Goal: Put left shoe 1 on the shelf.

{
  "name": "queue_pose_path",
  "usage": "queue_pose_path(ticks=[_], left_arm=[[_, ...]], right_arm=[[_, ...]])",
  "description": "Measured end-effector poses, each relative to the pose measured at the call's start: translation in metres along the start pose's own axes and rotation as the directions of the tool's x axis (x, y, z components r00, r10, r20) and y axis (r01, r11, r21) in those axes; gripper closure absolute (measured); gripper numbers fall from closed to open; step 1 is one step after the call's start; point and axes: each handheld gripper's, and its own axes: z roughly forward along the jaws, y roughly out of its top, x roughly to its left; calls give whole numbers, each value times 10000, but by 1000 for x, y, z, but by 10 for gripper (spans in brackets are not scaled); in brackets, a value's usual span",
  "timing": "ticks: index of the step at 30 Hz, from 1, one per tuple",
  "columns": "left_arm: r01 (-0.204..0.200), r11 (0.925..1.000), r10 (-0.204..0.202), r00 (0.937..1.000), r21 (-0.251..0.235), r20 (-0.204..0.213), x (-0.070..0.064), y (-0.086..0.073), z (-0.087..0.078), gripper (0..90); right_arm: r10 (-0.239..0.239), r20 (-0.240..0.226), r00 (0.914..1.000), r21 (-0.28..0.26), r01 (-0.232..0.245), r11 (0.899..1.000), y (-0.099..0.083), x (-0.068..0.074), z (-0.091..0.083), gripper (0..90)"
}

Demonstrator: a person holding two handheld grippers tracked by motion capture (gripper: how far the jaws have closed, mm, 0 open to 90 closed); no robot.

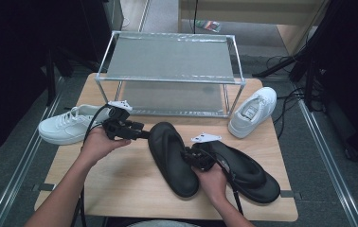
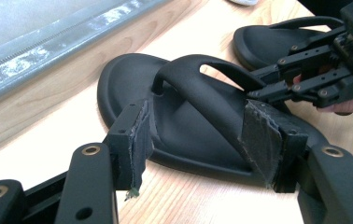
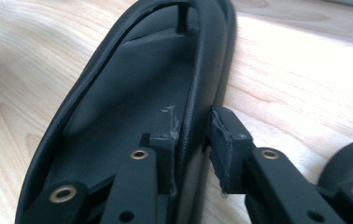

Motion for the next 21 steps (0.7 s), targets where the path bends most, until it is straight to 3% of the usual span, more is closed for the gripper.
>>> queue_pose_path(ticks=[8, 14, 21], left_arm=[[35, 9999, -35, 10000, -108, -41, 1, 0, -3, 423], [95, 9998, -96, 9999, -194, -65, 1, 0, -5, 422], [126, 9996, -127, 9999, -251, -30, 3, 0, -9, 417]], right_arm=[[257, 278, 9993, -134, -253, 9996, 1, -3, -3, 822], [460, 177, 9988, -75, -458, 9989, 4, -8, -4, 835], [568, 328, 9978, -312, -558, 9980, 21, -12, -9, 835]])
